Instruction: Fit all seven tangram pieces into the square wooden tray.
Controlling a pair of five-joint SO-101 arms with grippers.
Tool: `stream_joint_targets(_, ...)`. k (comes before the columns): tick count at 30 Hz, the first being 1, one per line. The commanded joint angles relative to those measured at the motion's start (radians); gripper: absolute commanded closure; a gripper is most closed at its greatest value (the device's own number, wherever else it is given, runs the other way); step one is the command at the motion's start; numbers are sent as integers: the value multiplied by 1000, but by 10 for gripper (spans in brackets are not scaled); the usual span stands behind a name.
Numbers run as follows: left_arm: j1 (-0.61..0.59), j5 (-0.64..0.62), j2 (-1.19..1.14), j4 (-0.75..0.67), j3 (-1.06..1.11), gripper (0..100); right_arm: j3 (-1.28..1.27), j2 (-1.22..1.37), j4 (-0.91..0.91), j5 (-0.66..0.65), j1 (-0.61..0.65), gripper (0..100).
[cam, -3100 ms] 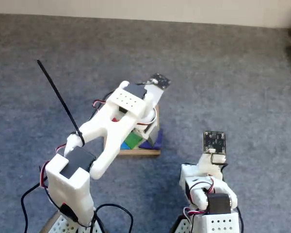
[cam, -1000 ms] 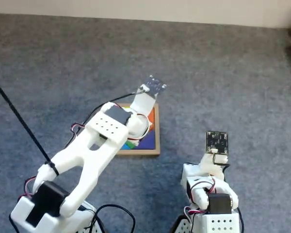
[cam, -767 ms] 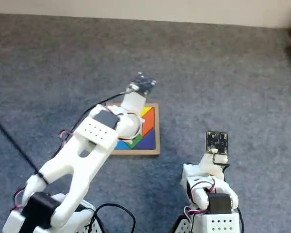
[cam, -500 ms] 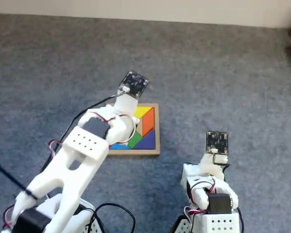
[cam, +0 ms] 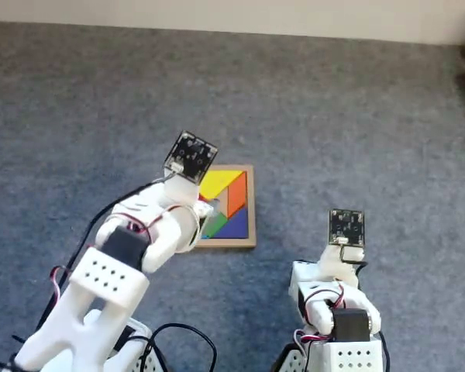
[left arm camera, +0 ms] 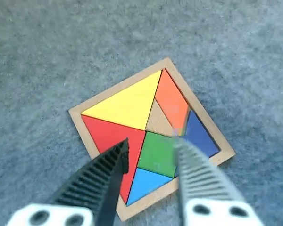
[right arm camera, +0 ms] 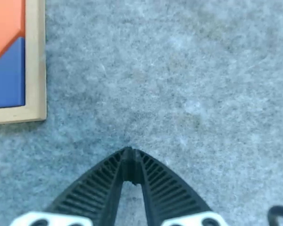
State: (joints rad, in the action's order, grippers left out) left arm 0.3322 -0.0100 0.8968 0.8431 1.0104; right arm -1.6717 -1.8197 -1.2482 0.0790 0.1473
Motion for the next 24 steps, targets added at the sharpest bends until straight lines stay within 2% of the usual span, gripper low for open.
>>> stream_joint_targets(1, -12, -11, 91, -15, 13, 782, -131, -18, -1, 5, -16, 994)
stream_joint_targets(8, -31, -5, 292, -14, 71, 966, -131, -18, -1, 5, -16, 994)
stream_joint_targets(13, -122, -5, 479, -11, 119, 968, -131, -18, -1, 5, -16, 994)
stream_joint_targets(20, -183, -5, 717, -9, 206, 967, -133, -18, -1, 5, -15, 994)
stream_joint_targets(24, -231, -5, 840, -9, 298, 909, -133, -18, -1, 5, -15, 994)
